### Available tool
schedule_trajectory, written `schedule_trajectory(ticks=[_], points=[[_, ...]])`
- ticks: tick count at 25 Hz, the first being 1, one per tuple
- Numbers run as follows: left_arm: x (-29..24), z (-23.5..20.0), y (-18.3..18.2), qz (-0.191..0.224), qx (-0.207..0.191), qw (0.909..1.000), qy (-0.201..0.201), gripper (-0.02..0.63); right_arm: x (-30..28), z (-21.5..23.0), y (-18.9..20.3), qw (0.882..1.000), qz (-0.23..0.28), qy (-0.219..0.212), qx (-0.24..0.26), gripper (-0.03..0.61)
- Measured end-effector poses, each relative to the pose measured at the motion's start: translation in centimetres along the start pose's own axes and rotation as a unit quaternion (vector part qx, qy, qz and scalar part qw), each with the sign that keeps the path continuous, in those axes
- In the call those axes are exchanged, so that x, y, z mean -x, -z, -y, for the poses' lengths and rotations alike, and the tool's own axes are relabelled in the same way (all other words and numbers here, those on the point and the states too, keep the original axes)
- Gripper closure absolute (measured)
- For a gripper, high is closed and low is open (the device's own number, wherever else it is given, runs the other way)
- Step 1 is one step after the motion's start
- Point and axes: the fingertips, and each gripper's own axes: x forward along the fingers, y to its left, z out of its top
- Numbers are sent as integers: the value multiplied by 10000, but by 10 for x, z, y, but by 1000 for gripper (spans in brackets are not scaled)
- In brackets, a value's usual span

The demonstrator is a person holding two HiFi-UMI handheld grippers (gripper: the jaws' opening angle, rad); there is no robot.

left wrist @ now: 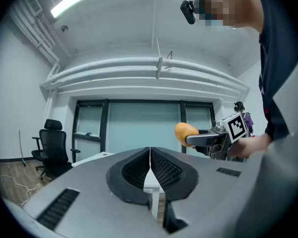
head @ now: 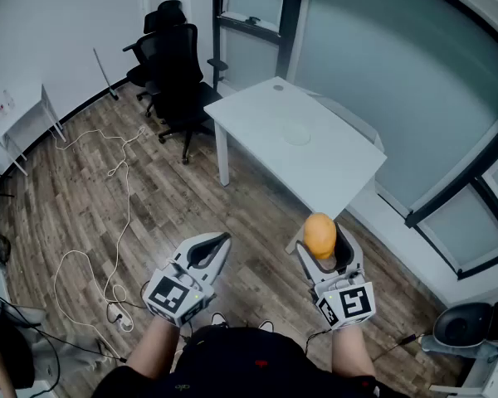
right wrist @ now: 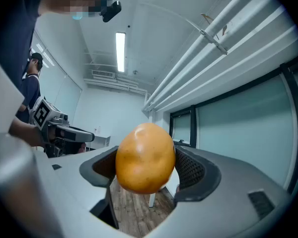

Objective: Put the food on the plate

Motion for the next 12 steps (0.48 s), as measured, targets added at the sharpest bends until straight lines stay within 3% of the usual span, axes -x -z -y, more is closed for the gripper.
schedule_trajectory(ticks=[12], points=[[8, -10, 6, 23, 68, 10000, -43, 589, -9, -10, 2, 9999, -41, -18, 126, 216]])
